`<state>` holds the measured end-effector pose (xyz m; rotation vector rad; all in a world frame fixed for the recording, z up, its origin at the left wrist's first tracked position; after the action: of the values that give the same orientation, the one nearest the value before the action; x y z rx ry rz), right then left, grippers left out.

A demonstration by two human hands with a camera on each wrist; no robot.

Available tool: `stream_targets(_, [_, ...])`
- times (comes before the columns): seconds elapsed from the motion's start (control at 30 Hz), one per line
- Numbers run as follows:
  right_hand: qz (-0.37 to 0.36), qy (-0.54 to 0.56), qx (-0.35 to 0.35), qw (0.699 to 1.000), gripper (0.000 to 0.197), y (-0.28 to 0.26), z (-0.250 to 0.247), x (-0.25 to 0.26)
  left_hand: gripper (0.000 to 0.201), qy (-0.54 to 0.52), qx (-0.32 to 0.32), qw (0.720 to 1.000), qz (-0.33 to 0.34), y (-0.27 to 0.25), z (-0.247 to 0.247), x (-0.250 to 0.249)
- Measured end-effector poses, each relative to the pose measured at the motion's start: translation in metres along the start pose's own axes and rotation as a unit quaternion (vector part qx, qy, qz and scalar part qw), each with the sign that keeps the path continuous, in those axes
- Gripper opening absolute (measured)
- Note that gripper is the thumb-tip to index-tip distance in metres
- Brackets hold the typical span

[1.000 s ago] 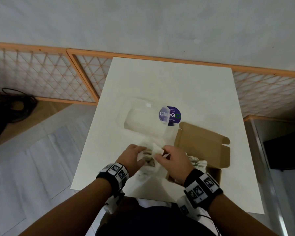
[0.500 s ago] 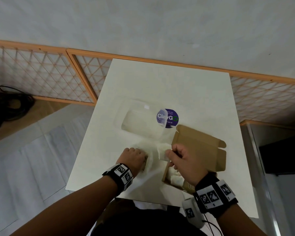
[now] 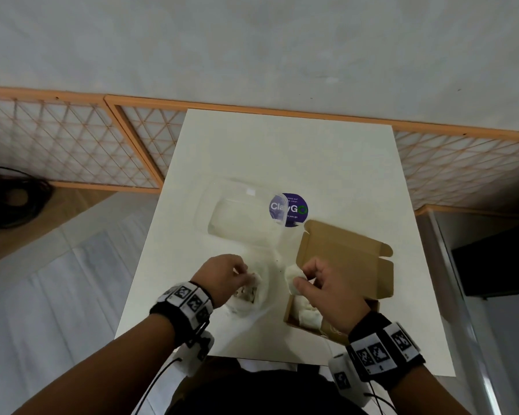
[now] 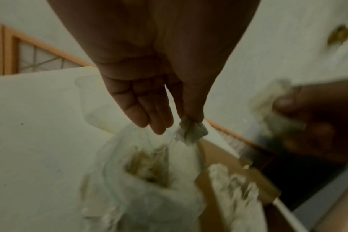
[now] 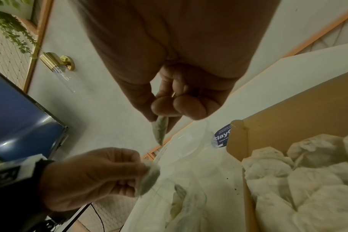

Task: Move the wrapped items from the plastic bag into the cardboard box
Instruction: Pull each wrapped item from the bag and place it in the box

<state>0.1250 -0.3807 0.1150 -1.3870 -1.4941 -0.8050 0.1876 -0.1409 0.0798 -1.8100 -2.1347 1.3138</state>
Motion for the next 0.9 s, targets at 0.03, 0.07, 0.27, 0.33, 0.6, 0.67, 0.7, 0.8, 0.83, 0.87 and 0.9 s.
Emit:
stream_targets(0.03, [0.0, -0.001, 0.002, 1.0, 0.01, 0.001, 0.001, 0.001, 0.026, -0.043, 0.011, 0.999, 0.002, -0.006, -0.006, -0.001])
stream_targets(0.07, [-0.003, 0.002, 0.005, 1.0, 0.01, 0.001, 0.002, 0.002, 0.027, -0.078, 0.019, 0.997, 0.004, -0.011, -0.012, -0.002])
stream_targets(0.27, [-0.076, 0.007, -0.005, 0.997, 0.017, 0.008, 0.003, 0.028, 0.026, -0.313, 0.136, 0.94, 0.013, -0.046, -0.036, -0.02])
stream_targets(0.33, [-0.119, -0.004, -0.013, 0.993, 0.017, 0.012, -0.001, 0.041, 0.025, -0.362, 0.182, 0.914, 0.025, -0.057, -0.041, -0.028])
stream_targets(0.6, [-0.138, 0.016, 0.005, 0.99, 0.023, 0.024, -0.01, 0.091, 0.03, -0.299, 0.155, 0.934, 0.121, -0.078, -0.062, -0.056])
stream_targets(0.67, [-0.135, 0.057, 0.039, 0.988, 0.019, 0.024, -0.007, 0.101, 0.027, -0.275, 0.154, 0.938, 0.146, -0.083, -0.064, -0.062])
stream_targets(0.7, [-0.135, 0.071, 0.057, 0.987, 0.017, 0.024, -0.004, 0.104, 0.028, -0.268, 0.153, 0.939, 0.154, -0.084, -0.064, -0.064])
stream_targets(0.8, [-0.145, 0.086, 0.087, 0.982, 0.012, 0.024, 0.001, 0.103, 0.018, -0.256, 0.139, 0.941, 0.174, -0.085, -0.068, -0.067])
stream_targets(0.83, [-0.144, 0.093, 0.085, 0.981, 0.011, 0.024, 0.002, 0.101, 0.015, -0.257, 0.137, 0.94, 0.178, -0.084, -0.068, -0.066])
stream_targets(0.87, [-0.142, 0.101, 0.08, 0.981, 0.01, 0.024, 0.002, 0.1, 0.015, -0.259, 0.137, 0.939, 0.179, -0.084, -0.068, -0.066])
stream_targets(0.9, [-0.138, 0.11, 0.073, 0.982, 0.009, 0.023, 0.003, 0.098, 0.016, -0.264, 0.138, 0.938, 0.178, -0.084, -0.068, -0.066])
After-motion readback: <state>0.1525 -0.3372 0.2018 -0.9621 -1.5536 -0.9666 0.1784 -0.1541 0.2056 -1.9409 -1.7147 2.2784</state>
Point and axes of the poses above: each hand's wrist, its own y-axis towards the middle knuckle, its own z-axis out of the palm, x = y × z, the point moved 4 cm from there along y, towards the middle knuckle, and after that the axes turned 15 degrees about -z, right-handed, at the moved point
